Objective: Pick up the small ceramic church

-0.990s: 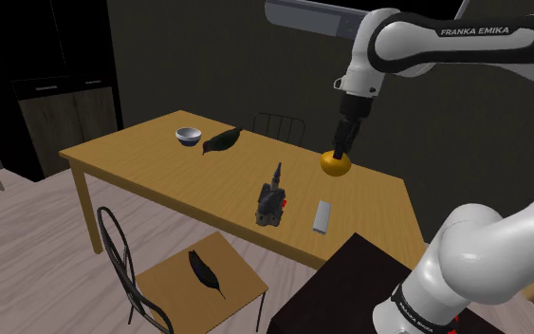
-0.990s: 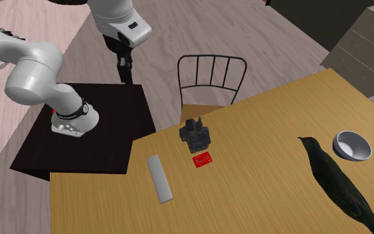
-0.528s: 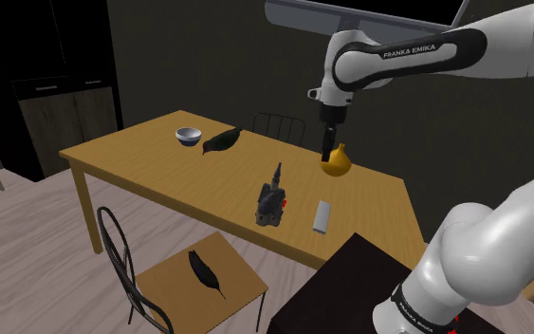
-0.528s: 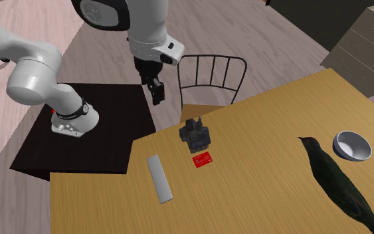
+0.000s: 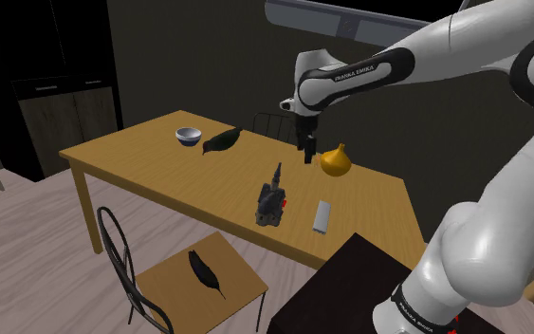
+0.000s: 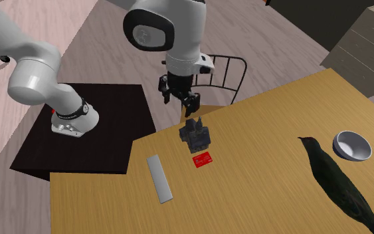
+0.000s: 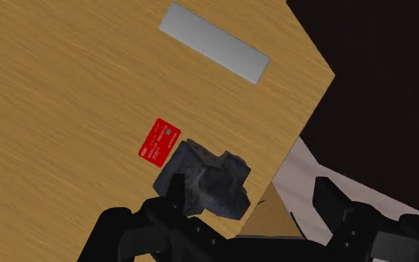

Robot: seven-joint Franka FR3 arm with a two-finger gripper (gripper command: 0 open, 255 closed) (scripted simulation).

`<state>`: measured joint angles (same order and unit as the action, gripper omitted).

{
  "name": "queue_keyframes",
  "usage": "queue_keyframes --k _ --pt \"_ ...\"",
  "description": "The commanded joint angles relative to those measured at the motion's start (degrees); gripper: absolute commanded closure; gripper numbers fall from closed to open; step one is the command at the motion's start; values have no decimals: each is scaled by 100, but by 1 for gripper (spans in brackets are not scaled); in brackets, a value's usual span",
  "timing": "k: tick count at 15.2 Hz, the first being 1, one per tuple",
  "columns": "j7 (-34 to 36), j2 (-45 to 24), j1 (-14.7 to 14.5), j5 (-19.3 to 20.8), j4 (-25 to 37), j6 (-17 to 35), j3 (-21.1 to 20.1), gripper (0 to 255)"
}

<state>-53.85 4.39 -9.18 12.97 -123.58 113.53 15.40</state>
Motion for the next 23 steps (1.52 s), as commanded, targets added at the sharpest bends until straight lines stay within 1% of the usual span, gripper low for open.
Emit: queue_keyframes --k 1,6,14,16,17,23 --pt "-488 -433 -35 96 214 294 1 0" --pt "-1518 -1399 -85 331 798 883 -109 0" --pt "-1463 -1766 -57 361 621 1429 -118 0" --pt "-1462 -1766 -57 361 621 1429 -119 0" --pt "-1464 -1769 -58 359 634 1420 -120 255" --pt "-1465 -1769 -57 359 632 1420 -119 255"
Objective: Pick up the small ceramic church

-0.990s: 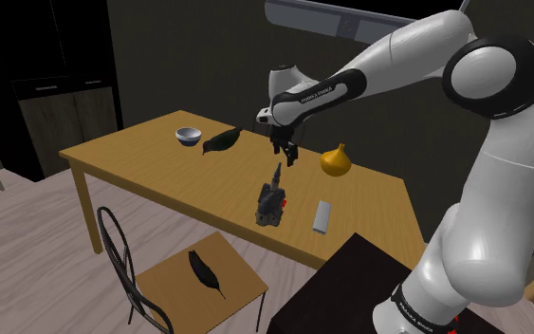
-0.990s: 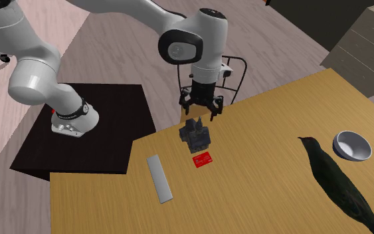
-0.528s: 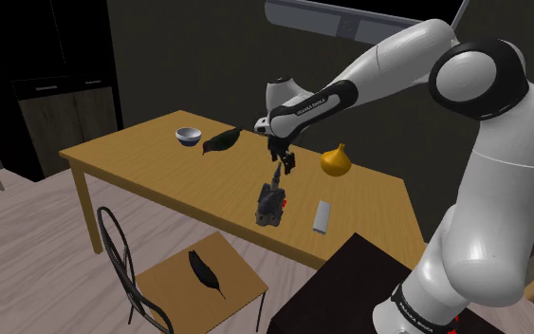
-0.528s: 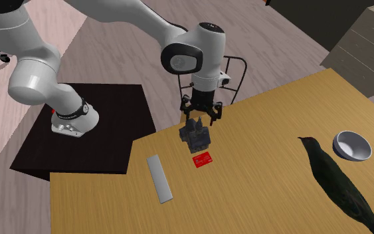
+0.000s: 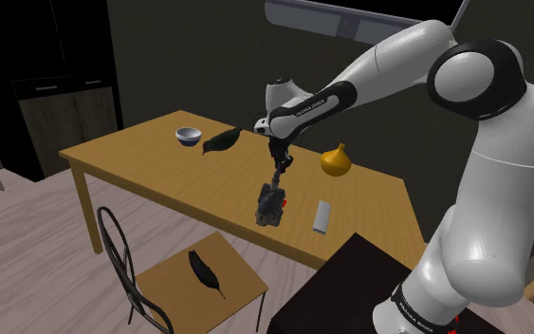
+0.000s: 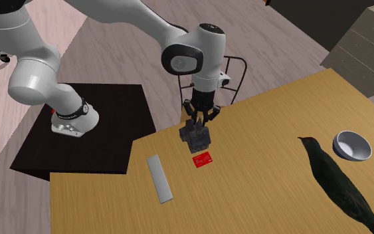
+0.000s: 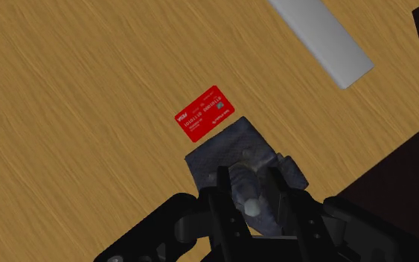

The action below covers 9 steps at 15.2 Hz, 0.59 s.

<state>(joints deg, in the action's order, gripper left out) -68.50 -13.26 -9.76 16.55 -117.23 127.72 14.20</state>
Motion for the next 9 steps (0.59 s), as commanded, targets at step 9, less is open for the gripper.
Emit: queue_keyframes --k 9 --pt "-85 251 -20 -8 149 -394 -1 255"
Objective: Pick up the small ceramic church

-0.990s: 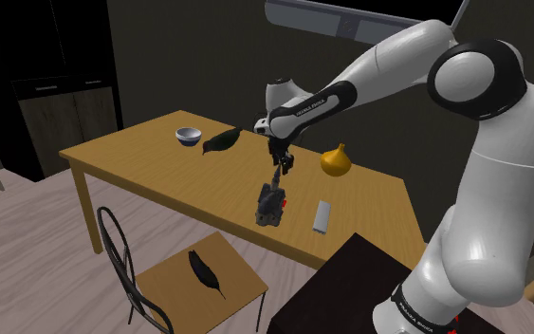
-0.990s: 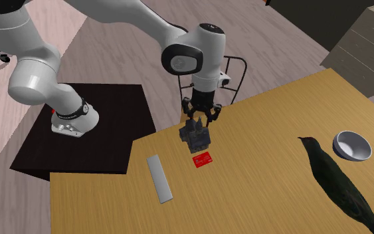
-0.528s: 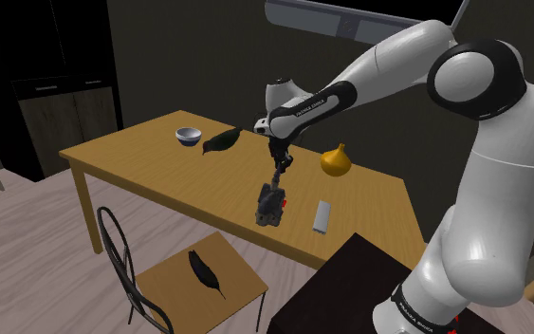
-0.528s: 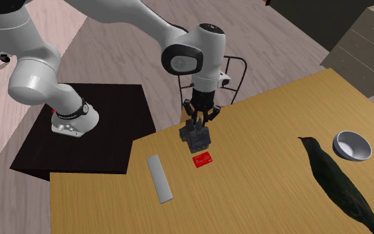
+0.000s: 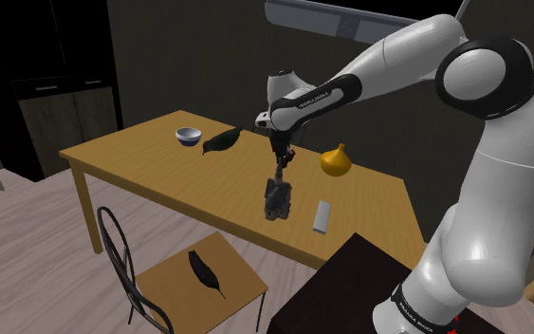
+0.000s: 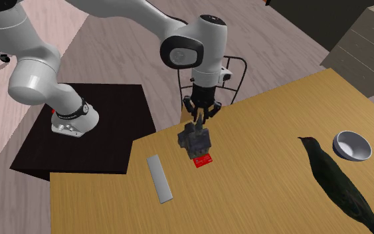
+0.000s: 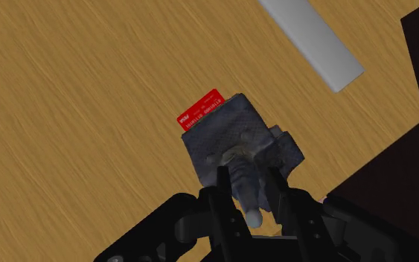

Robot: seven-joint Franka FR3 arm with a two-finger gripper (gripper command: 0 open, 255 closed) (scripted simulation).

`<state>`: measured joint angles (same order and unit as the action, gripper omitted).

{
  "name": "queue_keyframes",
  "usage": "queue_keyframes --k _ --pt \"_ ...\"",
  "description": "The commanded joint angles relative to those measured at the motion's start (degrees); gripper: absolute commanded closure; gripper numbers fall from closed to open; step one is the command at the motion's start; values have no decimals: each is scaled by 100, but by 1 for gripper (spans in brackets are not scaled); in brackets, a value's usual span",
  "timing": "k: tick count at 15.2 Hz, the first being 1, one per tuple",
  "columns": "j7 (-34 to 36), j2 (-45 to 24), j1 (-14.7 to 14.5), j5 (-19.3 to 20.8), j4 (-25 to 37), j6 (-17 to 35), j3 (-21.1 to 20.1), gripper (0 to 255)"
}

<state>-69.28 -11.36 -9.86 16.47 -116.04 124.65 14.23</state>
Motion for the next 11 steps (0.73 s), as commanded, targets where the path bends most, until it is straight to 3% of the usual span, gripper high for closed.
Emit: queue_keyframes --k 1,11 --pt "-23 99 -14 -2 61 -155 -4 255" --pt "-145 374 -40 -20 363 -717 -13 255"
